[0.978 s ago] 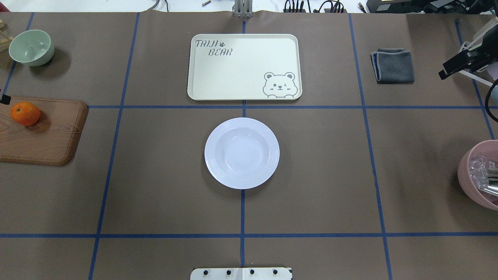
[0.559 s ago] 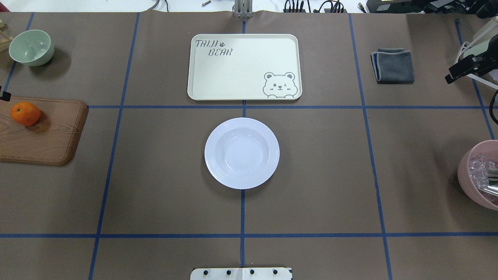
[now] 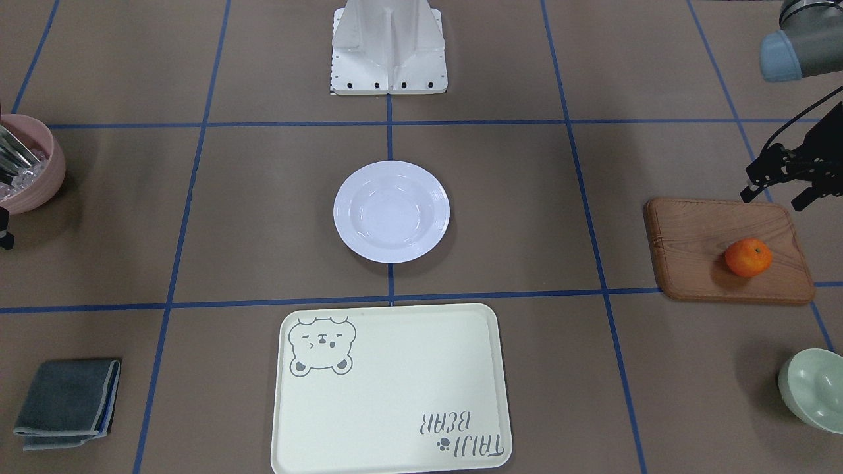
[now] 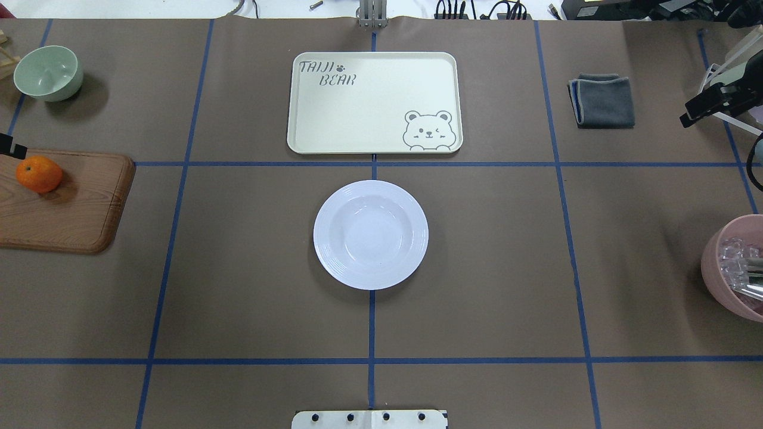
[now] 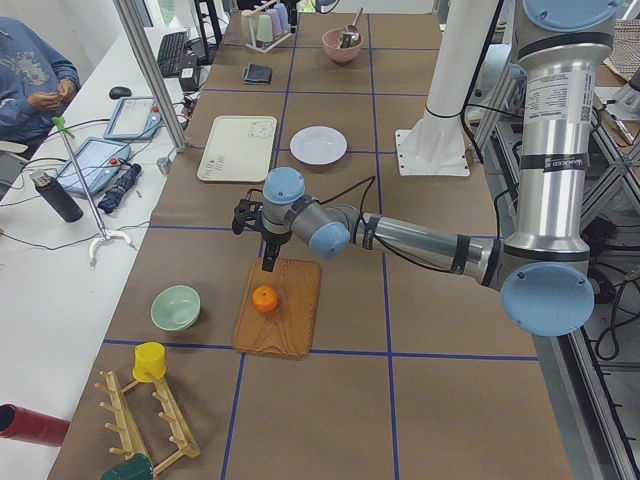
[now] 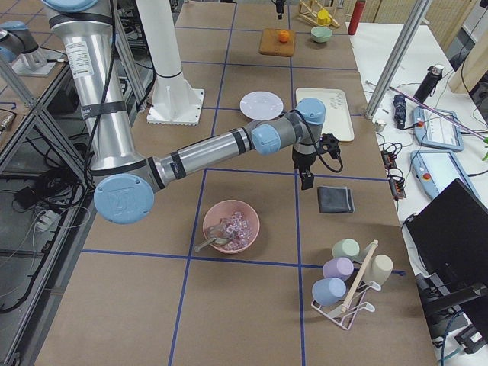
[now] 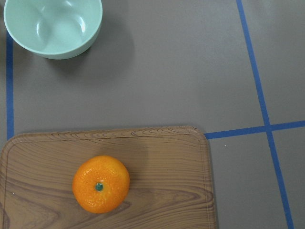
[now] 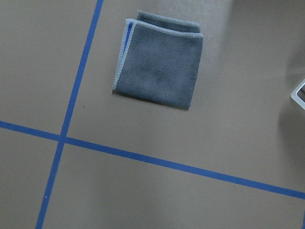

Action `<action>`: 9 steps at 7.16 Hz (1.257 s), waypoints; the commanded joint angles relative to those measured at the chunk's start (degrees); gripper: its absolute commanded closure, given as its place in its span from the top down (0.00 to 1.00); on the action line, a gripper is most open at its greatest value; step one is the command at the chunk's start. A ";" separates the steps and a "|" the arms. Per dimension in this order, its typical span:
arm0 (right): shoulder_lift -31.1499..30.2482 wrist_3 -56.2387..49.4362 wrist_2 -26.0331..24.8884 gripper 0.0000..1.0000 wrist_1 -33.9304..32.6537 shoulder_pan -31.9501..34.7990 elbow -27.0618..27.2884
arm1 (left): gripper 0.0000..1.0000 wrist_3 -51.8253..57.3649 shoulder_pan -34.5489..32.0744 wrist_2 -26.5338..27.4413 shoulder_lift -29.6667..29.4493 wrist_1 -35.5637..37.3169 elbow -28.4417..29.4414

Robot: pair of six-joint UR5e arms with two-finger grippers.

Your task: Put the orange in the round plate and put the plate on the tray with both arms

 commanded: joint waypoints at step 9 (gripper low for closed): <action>0.02 2.01 -1.72 1.00 0.09 -2.67 0.62 | 0.98 21.16 -1.00 -0.71 -4.20 23.89 -1.04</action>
